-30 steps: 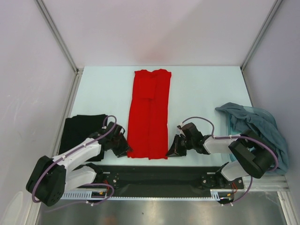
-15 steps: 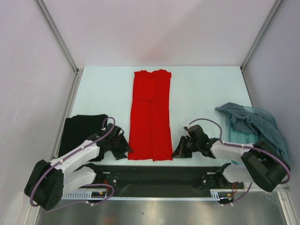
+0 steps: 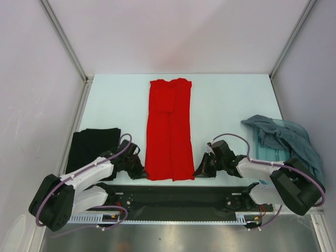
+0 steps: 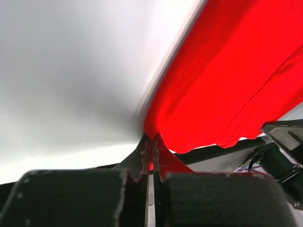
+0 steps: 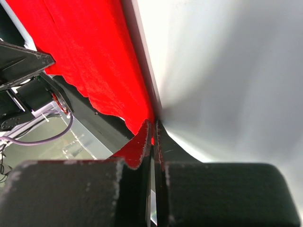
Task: Fold and stack the t-shirts
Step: Fold the tshirt
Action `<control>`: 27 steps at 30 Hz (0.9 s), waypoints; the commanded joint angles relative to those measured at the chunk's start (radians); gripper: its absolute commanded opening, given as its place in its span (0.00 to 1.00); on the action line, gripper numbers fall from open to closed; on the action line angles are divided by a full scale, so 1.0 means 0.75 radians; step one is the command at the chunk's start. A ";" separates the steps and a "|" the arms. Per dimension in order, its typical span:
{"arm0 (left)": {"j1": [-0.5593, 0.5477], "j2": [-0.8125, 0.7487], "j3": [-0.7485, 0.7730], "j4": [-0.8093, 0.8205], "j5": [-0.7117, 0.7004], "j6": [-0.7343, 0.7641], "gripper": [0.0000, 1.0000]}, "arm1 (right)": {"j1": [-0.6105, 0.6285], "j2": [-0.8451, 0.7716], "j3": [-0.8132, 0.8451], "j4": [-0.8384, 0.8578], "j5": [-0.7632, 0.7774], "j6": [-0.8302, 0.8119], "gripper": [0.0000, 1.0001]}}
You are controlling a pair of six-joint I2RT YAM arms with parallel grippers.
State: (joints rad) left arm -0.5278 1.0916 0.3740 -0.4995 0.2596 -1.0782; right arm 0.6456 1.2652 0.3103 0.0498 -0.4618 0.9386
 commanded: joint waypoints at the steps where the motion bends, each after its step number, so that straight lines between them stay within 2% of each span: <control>1: -0.028 0.054 -0.067 -0.080 -0.111 0.071 0.00 | -0.006 -0.016 0.012 0.003 -0.051 -0.014 0.00; 5: -0.045 0.001 0.075 -0.140 -0.150 0.104 0.00 | -0.034 -0.065 0.083 -0.062 -0.065 -0.045 0.00; 9: -0.045 -0.003 0.278 -0.244 -0.274 0.175 0.00 | -0.147 -0.043 0.271 -0.171 -0.125 -0.102 0.00; 12: -0.027 0.111 0.462 -0.271 -0.344 0.251 0.00 | -0.243 0.096 0.422 -0.252 -0.178 -0.192 0.00; 13: -0.014 0.198 0.507 -0.271 -0.381 0.272 0.00 | -0.263 0.139 0.532 -0.299 -0.200 -0.218 0.00; 16: 0.049 0.336 0.681 -0.258 -0.387 0.341 0.00 | -0.349 0.315 0.684 -0.346 -0.251 -0.280 0.00; 24: 0.237 0.778 1.168 -0.240 -0.432 0.493 0.00 | -0.466 0.820 1.253 -0.479 -0.337 -0.368 0.00; 27: 0.284 0.937 1.333 -0.242 -0.408 0.534 0.00 | -0.493 0.927 1.432 -0.522 -0.346 -0.384 0.00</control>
State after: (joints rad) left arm -0.3489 1.7237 1.2629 -0.6918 -0.0280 -0.7509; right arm 0.2916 1.9121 1.2652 -0.2764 -0.6807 0.6941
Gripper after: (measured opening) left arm 0.011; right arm 0.012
